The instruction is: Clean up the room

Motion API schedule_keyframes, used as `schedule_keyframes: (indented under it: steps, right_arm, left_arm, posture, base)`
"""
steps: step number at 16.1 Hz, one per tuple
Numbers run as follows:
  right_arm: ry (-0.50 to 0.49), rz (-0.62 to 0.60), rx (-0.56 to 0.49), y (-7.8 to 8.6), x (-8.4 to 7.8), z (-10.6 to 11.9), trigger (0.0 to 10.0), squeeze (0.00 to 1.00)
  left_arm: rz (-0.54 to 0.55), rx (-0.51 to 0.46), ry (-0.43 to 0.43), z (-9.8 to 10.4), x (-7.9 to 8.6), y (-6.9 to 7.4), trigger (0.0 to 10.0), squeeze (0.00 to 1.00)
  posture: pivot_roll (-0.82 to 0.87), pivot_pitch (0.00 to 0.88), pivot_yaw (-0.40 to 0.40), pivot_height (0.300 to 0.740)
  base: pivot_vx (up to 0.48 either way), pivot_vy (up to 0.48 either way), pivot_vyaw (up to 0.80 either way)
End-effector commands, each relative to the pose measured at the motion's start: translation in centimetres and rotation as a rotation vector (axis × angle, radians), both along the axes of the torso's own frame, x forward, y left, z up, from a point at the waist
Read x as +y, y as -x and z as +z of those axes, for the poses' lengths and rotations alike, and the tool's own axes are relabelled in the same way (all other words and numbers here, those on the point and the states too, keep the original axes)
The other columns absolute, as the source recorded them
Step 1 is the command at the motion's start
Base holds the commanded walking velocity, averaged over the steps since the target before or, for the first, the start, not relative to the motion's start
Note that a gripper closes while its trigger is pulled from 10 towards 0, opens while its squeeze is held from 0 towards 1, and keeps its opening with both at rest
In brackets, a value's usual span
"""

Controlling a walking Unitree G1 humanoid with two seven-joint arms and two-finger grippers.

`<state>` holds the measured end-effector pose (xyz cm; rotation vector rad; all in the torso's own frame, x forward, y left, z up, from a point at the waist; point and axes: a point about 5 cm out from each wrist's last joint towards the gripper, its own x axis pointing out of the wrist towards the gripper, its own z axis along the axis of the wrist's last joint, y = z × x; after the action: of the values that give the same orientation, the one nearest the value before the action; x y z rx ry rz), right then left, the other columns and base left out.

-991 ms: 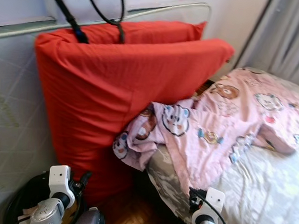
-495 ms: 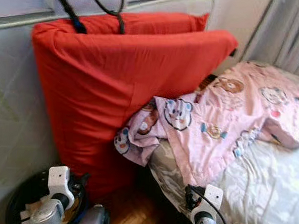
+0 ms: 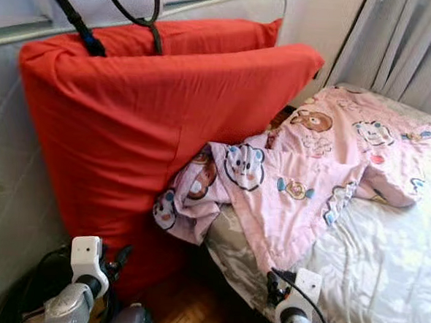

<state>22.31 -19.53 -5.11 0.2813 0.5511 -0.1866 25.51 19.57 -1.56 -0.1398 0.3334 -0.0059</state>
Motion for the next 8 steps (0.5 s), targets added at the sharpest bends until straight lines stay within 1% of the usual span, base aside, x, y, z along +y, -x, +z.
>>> schedule_keyframes:
  steps: [1,8]
  right_arm:
    - [-0.001,-0.001,-0.003,-0.25,-0.05,0.14,10.0,0.00]
    - [0.000,0.013,-0.006,-0.69,0.10,0.36,10.0,0.00]
  left_arm:
    - [0.009,0.001,0.005,0.04,0.17,-0.05,10.0,0.00]
    - [0.019,-0.001,0.010,0.18,0.30,-0.26,10.0,0.00]
  posture:
    - [0.04,0.000,-0.060,0.635]
    - [0.04,0.000,-0.059,0.635]
  base:
    - [0.307,0.000,0.00]
    - [0.313,0.000,0.00]
